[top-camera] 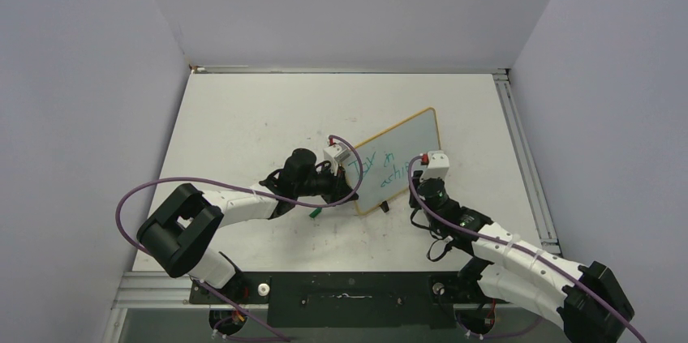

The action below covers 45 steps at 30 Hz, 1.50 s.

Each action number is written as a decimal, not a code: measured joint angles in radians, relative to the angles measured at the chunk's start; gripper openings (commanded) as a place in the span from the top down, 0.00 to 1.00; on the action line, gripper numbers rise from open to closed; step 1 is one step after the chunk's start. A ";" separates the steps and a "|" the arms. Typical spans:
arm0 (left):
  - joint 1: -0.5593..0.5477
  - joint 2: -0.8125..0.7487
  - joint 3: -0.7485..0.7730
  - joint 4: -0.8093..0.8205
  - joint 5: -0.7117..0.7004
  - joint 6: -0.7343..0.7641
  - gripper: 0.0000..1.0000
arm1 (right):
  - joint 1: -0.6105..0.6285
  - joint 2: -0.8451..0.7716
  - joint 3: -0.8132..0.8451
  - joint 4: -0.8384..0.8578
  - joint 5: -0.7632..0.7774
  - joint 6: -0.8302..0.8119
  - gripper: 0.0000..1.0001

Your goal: Write a sentence on the whiteboard

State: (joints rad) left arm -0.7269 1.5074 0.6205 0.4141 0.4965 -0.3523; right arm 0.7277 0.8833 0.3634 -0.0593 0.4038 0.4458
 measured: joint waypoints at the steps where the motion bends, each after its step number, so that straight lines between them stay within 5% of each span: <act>1: 0.000 0.000 0.000 0.000 0.000 0.000 1.00 | 0.000 0.000 0.003 0.000 0.000 -0.005 0.95; 45: 0.000 0.000 0.000 0.001 0.000 -0.002 1.00 | -0.055 0.071 0.039 -0.005 -0.003 0.035 0.95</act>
State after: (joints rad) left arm -0.7269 1.5074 0.6205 0.4149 0.4969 -0.3538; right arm 0.6724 0.9539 0.4026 -0.0647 0.4011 0.4805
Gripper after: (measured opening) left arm 0.054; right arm 0.149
